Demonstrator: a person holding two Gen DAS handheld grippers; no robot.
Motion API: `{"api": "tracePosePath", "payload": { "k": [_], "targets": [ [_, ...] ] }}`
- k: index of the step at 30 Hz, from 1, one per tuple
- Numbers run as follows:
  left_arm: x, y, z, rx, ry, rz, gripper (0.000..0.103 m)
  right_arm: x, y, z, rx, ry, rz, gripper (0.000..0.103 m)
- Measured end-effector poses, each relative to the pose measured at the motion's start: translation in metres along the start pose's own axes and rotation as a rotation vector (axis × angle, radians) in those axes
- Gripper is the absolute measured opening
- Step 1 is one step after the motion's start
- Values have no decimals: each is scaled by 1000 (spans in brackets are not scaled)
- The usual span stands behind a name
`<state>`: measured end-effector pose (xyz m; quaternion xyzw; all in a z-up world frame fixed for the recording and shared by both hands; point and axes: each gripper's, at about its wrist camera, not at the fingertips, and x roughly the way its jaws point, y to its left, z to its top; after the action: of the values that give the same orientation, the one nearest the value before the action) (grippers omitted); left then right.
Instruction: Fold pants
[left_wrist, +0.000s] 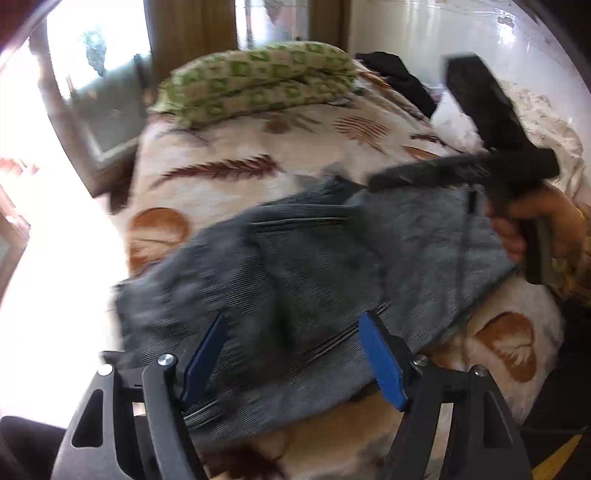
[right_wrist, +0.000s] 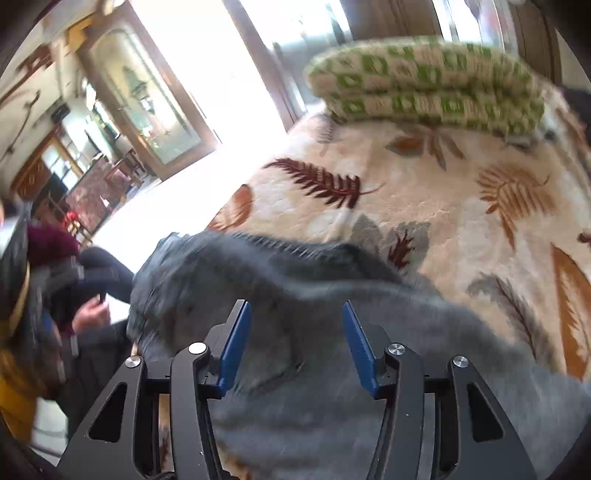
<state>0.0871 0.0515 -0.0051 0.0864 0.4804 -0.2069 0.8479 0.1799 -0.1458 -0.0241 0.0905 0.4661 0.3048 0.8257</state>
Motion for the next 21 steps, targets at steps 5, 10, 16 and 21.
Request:
{"api": "tracePosePath", "payload": {
  "k": [5,10,16,21],
  "targets": [
    [50,-26,0,-6,68,-137,58,33,-37,27,96,95,125,49],
    [63,-23,-16,-3,65,-183,55,52,-53,33,107,196,229,49],
    [66,-23,-14,4,67,-193,55,76,-54,35,83,256,267,48],
    [66,-24,-19,17,59,-193,55,67,-40,46,35,130,252,11]
  ]
}}
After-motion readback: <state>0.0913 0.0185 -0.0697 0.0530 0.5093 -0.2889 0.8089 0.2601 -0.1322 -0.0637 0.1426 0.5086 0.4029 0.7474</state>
